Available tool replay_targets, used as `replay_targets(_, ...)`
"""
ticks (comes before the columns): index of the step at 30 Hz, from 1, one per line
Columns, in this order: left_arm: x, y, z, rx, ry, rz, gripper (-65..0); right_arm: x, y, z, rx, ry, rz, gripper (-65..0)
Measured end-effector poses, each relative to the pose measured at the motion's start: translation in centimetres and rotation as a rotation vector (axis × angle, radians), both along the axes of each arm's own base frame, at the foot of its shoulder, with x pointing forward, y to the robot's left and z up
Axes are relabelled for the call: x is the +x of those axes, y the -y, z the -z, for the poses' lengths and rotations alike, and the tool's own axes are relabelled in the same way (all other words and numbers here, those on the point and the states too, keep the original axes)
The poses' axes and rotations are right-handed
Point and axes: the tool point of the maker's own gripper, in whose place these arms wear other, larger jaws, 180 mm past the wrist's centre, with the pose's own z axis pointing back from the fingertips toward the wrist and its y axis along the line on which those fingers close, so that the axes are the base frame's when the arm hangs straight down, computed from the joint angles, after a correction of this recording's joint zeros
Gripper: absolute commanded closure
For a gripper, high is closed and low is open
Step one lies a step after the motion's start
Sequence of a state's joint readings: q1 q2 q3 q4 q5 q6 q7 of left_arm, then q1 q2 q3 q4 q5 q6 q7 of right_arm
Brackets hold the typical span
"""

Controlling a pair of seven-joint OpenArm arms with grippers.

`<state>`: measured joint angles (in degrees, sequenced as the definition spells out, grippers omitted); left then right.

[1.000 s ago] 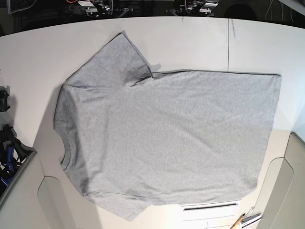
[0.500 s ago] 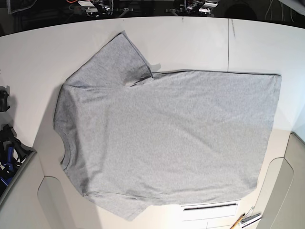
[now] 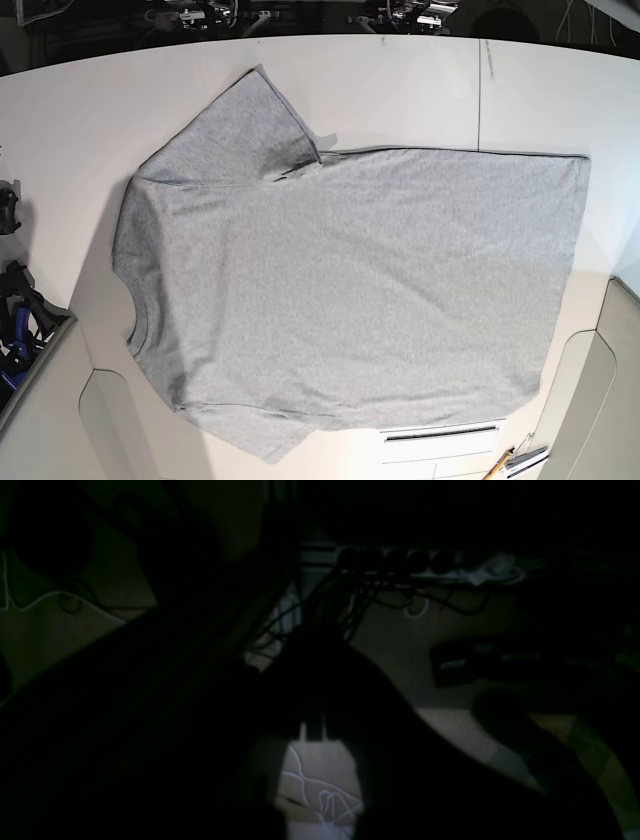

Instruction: Fold the T-shirt properly

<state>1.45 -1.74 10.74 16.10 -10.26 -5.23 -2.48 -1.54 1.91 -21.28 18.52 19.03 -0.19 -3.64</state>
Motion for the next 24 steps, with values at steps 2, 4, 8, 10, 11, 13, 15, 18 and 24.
replay_targets(2,-0.7,0.0,0.1,0.0,-0.003,-0.002,0.0,-0.8,0.2,0.1,-0.003,-0.011,0.0,0.0)
replay_targets(4,-2.0,-0.3,0.2,0.002,-0.021,-0.003,0.0,-1.8,0.3,0.1,-0.012,-0.016,-0.008,0.0)
replay_targets(8,-6.2,-1.8,0.3,0.021,-0.066,-0.002,0.0,-4.3,1.3,0.2,-0.046,-0.014,-0.029,0.0)
replay_targets(10,-8.0,-2.8,0.1,0.038,-0.077,0.0,0.0,-5.8,1.7,0.1,-0.049,-0.013,-0.03,0.0)
replay_targets(11,-8.7,-3.5,0.0,0.045,-0.077,0.004,0.0,-6.5,2.1,0.0,-0.052,-0.011,-0.029,0.0)
replay_targets(13,-9.4,-4.3,-0.5,0.053,-0.059,0.005,0.0,-8.1,2.8,-0.3,-0.065,-0.014,-0.031,0.0)
replay_targets(15,-10.0,-5.1,-1.2,0.053,-0.032,-0.006,0.0,-9.3,3.7,-0.7,-0.091,-0.012,-0.028,0.0)
replay_targets(18,-11.4,-6.4,-2.6,0.056,-0.005,-0.026,0.0,-11.0,4.9,-1.7,-0.126,0.0,-0.027,0.0)
replay_targets(24,-14.6,-8.6,-6.2,0.071,0.029,-0.035,0.0,-13.2,6.5,-4.4,-0.163,0.047,-0.027,0.0)
